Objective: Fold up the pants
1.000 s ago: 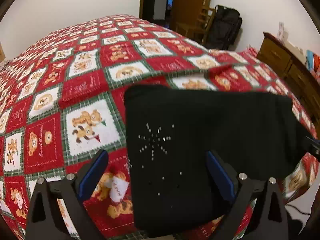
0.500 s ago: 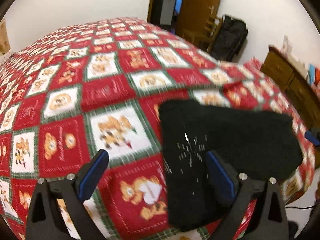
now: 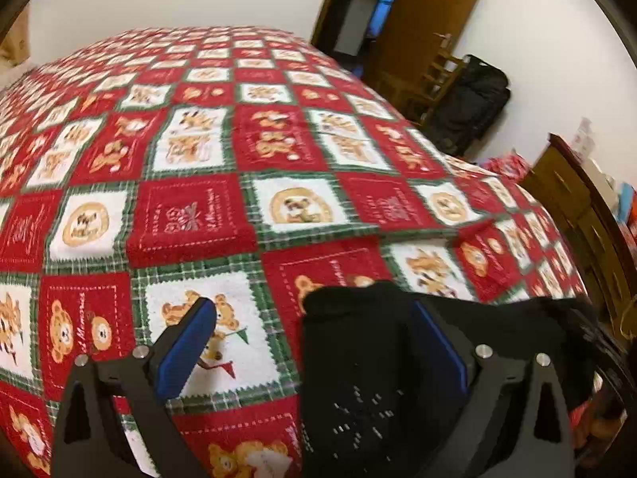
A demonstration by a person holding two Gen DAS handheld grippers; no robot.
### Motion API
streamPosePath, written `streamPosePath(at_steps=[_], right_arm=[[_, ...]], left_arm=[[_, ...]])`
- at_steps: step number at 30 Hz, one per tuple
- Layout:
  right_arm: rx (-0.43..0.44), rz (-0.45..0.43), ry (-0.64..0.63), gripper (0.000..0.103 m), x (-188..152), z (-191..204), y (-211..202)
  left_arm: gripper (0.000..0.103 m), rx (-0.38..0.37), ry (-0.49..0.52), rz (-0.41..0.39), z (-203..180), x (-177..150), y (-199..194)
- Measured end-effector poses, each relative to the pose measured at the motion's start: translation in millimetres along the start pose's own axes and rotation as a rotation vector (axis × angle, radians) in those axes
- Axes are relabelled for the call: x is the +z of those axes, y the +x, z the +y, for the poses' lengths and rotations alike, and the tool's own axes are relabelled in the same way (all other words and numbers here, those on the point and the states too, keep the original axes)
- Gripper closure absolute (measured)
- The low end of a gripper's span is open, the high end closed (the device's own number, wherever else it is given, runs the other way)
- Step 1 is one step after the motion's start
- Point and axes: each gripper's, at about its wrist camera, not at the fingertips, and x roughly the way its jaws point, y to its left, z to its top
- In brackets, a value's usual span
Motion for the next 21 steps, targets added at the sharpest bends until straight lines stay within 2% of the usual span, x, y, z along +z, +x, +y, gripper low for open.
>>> streamPosePath(at_steps=[2, 4, 7, 10, 11, 12, 13, 16, 18, 20, 21], right_arm=[[0.018, 0.07, 0.068, 0.072, -3.0, -21.2, 23.6], [0.094, 0.084, 0.169, 0.072, -4.2, -40.1, 27.9], [0.1, 0.1, 0.152, 0.072, -3.6, -40.2, 27.9], [0.091, 0.092, 0.146, 0.069, -3.5, -37.8, 25.2], [0.083, 0.078, 0.154, 0.066, -3.4, -37.3, 20.3], [0.068, 0.064, 0.166, 0.057, -3.0, -37.8, 14.0], [0.05, 0.046, 0.18, 0.055, -2.4, -38.1, 7.2], [-0.011, -0.045, 0.21, 0.055, -1.4, -38.7, -27.1], [-0.051, -0.083, 0.164, 0.055, -4.5, -28.5, -48.7], [-0.083, -0.058, 0.085, 0.055, -10.0, -13.0, -55.0], [-0.111, -0.034, 0.04, 0.061, -14.7, -5.2, -54.7]], left_arm=[[0.003, 0.057, -0.024, -0.006, 4.4, -0.5, 5.1], [0.003, 0.111, -0.04, -0.009, 8.4, -1.6, 9.6], [0.004, 0.137, -0.074, 0.014, 14.1, -6.5, 17.6], [0.004, 0.162, -0.053, 0.011, 10.8, -8.7, 21.4], [0.004, 0.179, -0.036, 0.009, 8.2, -8.0, 21.8], [0.004, 0.19, -0.025, 0.006, 6.3, -7.5, 21.4], [0.004, 0.202, -0.014, 0.004, 4.2, -6.9, 20.3], [0.005, 0.227, 0.014, -0.002, 0.9, -6.9, 17.8], [0.005, 0.234, 0.017, -0.002, 0.7, -7.6, 17.9], [0.004, 0.243, 0.021, -0.005, -0.6, -8.0, 17.7], [0.004, 0.25, 0.028, -0.007, -1.3, -8.2, 17.8]])
